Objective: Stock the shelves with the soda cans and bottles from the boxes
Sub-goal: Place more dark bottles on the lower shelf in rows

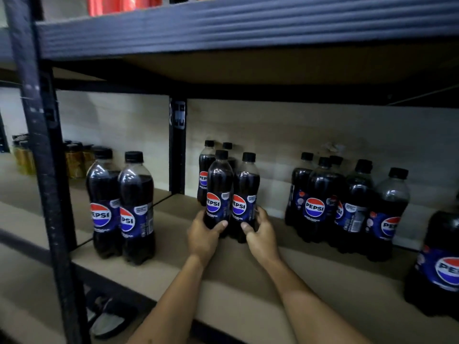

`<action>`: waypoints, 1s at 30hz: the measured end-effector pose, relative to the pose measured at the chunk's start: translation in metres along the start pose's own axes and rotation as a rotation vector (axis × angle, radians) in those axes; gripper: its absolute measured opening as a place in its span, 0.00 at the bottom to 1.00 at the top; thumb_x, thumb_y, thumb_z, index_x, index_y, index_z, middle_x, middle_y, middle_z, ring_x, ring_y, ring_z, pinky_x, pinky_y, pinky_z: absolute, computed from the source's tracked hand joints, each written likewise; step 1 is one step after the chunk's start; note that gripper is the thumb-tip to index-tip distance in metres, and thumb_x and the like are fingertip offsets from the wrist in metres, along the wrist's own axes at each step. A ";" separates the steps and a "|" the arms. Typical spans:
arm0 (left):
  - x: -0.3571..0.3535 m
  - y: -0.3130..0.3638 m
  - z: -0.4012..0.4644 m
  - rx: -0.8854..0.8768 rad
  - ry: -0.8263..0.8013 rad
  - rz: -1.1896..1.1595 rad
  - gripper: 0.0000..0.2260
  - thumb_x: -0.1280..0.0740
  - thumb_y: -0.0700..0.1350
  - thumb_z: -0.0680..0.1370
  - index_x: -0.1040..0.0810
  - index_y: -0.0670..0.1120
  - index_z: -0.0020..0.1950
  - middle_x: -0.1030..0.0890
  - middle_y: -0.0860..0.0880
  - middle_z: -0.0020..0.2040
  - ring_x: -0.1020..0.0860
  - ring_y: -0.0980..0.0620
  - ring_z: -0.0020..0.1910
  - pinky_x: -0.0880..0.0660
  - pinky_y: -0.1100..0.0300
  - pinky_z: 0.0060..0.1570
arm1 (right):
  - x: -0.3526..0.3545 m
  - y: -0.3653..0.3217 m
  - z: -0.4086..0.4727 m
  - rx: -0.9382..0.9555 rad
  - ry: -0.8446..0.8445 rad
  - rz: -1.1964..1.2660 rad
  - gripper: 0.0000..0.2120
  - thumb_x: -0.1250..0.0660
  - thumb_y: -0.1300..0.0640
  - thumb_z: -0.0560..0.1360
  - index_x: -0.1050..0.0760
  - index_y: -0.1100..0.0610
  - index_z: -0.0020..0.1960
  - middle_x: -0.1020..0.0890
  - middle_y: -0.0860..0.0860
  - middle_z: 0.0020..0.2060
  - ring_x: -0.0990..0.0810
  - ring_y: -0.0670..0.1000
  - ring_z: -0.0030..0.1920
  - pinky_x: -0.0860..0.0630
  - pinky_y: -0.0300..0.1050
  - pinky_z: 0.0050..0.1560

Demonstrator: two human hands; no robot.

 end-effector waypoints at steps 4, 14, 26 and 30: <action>0.015 -0.003 -0.008 0.031 -0.046 0.081 0.26 0.23 0.37 0.68 0.23 0.48 0.64 0.17 0.50 0.56 0.20 0.49 0.57 0.25 0.54 0.60 | -0.010 -0.010 -0.010 0.043 -0.052 0.025 0.26 0.31 0.68 0.74 0.31 0.51 0.67 0.20 0.43 0.55 0.21 0.43 0.57 0.26 0.41 0.62; 0.016 -0.004 -0.006 0.051 -0.059 0.178 0.23 0.25 0.40 0.71 0.23 0.46 0.66 0.17 0.46 0.58 0.21 0.46 0.59 0.28 0.61 0.57 | -0.009 -0.012 -0.014 0.053 -0.049 -0.007 0.25 0.32 0.71 0.73 0.29 0.57 0.67 0.21 0.44 0.53 0.22 0.43 0.54 0.29 0.30 0.57; 0.014 -0.006 -0.003 0.064 -0.057 0.159 0.22 0.26 0.39 0.72 0.23 0.44 0.65 0.18 0.45 0.59 0.22 0.47 0.59 0.33 0.68 0.53 | -0.009 -0.010 -0.012 0.071 -0.076 -0.032 0.25 0.33 0.70 0.72 0.28 0.56 0.67 0.19 0.46 0.55 0.21 0.47 0.58 0.26 0.45 0.64; 0.015 -0.005 -0.004 0.060 -0.055 0.170 0.22 0.26 0.39 0.72 0.23 0.45 0.65 0.18 0.45 0.59 0.22 0.47 0.60 0.33 0.67 0.54 | -0.009 -0.011 -0.013 0.066 -0.076 -0.042 0.26 0.33 0.70 0.72 0.28 0.55 0.67 0.19 0.47 0.56 0.21 0.48 0.59 0.26 0.47 0.65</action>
Point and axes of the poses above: each hand's wrist, its own z-axis towards the middle knuckle, its own x-axis out of the back of the hand, y = z × x, the point moved 7 cm from there along z, towards the middle knuckle
